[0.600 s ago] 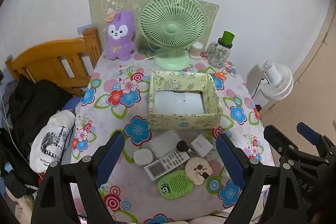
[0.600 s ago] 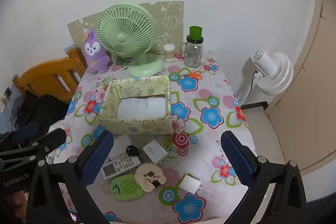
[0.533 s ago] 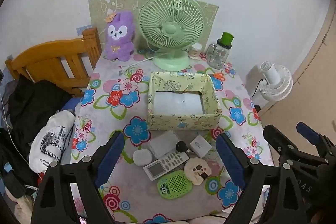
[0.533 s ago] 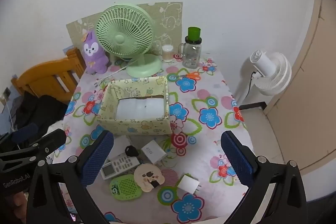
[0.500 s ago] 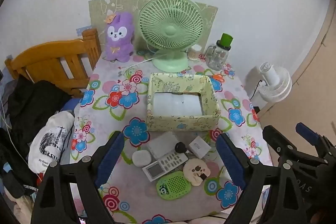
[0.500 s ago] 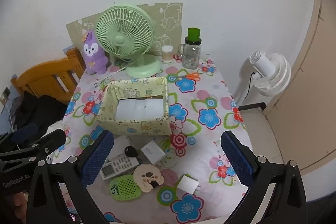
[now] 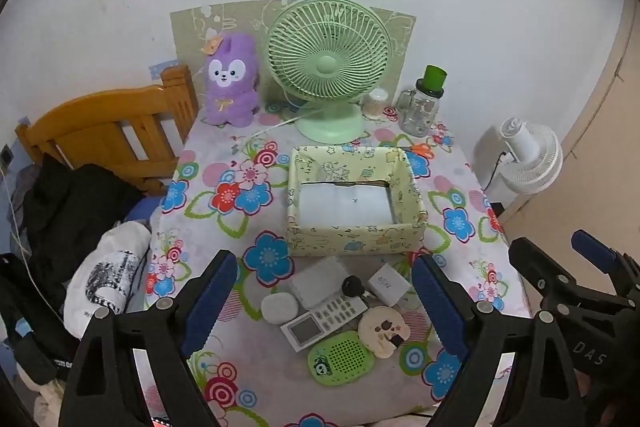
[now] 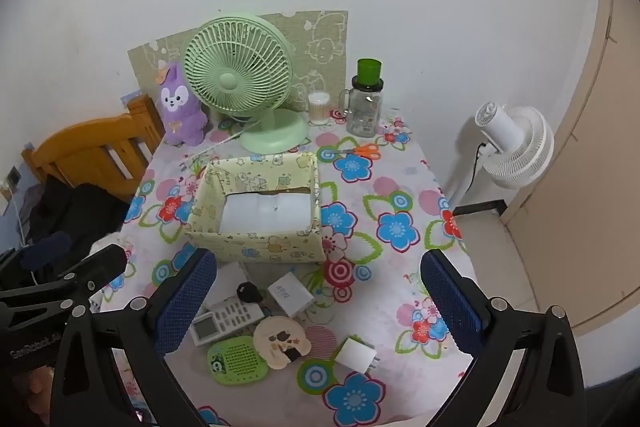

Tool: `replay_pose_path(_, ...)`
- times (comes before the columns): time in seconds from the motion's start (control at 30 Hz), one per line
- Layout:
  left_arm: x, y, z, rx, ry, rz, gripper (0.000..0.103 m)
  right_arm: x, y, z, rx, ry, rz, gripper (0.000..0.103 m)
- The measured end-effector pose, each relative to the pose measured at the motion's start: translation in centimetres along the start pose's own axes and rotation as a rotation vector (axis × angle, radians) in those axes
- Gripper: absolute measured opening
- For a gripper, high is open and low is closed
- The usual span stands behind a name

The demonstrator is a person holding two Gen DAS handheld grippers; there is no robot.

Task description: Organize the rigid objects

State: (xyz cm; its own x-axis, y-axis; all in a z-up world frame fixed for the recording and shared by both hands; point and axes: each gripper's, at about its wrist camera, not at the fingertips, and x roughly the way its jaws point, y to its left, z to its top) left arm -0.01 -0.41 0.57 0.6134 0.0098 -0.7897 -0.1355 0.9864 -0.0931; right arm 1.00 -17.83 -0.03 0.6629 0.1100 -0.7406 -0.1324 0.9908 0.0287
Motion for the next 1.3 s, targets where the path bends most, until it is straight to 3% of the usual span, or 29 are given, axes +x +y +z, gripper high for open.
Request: replay_pose_path(1.3, -0.5, -0.89, 0.53, 0.046, -0.007, 0.018, 0.09, -0.74, -0.25, 0.67, -0.004, -0.013, -0.023, 0.103)
